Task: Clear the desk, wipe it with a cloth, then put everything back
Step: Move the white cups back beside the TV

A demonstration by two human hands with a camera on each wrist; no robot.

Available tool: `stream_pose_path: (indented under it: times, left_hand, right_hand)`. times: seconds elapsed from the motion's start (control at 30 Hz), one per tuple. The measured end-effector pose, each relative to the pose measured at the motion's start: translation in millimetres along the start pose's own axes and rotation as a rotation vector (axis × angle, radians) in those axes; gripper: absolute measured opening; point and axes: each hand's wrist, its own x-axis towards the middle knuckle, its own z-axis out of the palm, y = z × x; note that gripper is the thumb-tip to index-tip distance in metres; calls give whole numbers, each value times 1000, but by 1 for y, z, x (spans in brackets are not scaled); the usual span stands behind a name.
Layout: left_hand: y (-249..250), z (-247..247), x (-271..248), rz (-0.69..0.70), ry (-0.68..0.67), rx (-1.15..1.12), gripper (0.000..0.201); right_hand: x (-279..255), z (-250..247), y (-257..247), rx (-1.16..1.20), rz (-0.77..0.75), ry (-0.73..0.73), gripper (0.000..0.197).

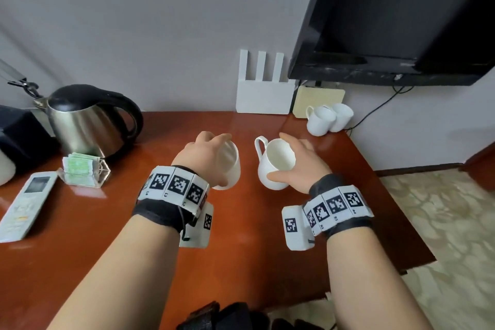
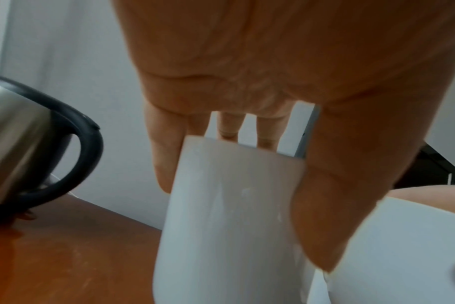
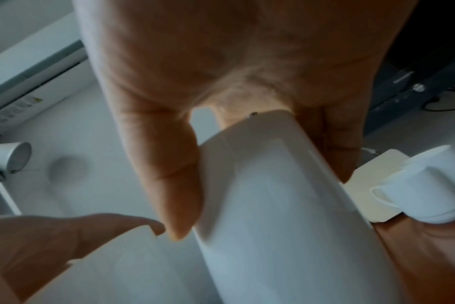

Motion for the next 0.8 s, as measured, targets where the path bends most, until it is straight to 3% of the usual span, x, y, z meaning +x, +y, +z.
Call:
stream_pose_path:
  times: [0.37,0.8]
  left_hand:
    - [58,38,53,58,-137,26,89]
    - [262,123,186,3,-162,38,90]
  right_hand:
    - [42,-30,86,46,87,18,92]
    - [172,-131,281,-11,87,-59,88]
